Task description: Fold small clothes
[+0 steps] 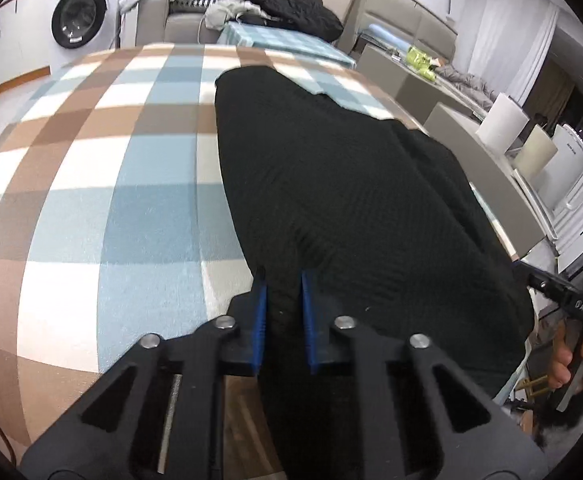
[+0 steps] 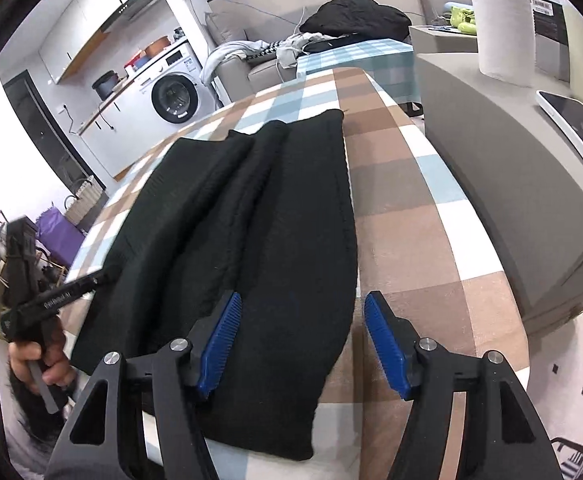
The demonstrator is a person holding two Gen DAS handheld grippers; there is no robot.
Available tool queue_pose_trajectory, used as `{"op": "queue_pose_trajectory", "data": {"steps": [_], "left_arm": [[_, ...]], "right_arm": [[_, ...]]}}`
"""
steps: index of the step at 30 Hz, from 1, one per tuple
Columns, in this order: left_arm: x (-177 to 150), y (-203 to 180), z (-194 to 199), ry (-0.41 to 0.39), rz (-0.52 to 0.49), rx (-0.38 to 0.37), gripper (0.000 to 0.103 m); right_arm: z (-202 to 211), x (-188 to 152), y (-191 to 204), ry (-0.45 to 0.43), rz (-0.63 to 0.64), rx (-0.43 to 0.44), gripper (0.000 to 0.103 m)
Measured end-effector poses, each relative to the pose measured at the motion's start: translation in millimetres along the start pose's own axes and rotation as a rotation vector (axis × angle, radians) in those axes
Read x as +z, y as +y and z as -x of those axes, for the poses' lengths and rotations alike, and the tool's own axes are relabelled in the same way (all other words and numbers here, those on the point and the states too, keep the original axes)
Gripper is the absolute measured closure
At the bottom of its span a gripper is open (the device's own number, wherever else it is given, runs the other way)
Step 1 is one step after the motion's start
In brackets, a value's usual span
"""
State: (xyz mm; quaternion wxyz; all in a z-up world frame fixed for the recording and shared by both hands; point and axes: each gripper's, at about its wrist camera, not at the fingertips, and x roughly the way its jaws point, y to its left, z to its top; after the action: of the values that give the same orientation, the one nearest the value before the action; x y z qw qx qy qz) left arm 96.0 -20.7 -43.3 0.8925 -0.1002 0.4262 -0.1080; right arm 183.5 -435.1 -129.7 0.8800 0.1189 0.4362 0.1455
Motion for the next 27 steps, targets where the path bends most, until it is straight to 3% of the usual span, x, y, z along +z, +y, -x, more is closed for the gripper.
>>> {"op": "queue_pose_trajectory", "data": {"steps": [8, 13, 17, 20, 23, 24, 27], "left_arm": [[-10.7, 20.8, 23.0, -0.052, 0.003, 0.016, 0.092], [-24.9, 48.3, 47.4, -0.066, 0.016, 0.085, 0.092], [-28.4, 64.0, 56.1, -0.052, 0.059, 0.089, 0.088], [-29.2, 66.7, 67.0, -0.076, 0.048, 0.119, 0.077], [-29.5, 66.0, 77.0, -0.115, 0.045, 0.111, 0.046], [-30.0, 66.2, 79.8, -0.125, 0.049, 0.104, 0.041], [-29.6, 59.1, 80.6, -0.127, 0.039, 0.093, 0.041]], "right_arm": [[-13.0, -0.3, 15.4, 0.041, 0.052, -0.004, 0.038], [-14.5, 3.6, 34.1, 0.036, 0.091, 0.035, 0.038], [-18.9, 7.7, 56.9, 0.027, 0.133, 0.09, 0.038], [-23.3, 13.2, 72.7, 0.023, 0.149, 0.144, 0.038], [-34.0, 19.1, 87.9, 0.03, 0.167, 0.199, 0.038], [-39.1, 20.8, 91.4, 0.033, 0.172, 0.201, 0.04], [-71.5, 34.9, 97.2, 0.096, 0.142, 0.221, 0.056]]}}
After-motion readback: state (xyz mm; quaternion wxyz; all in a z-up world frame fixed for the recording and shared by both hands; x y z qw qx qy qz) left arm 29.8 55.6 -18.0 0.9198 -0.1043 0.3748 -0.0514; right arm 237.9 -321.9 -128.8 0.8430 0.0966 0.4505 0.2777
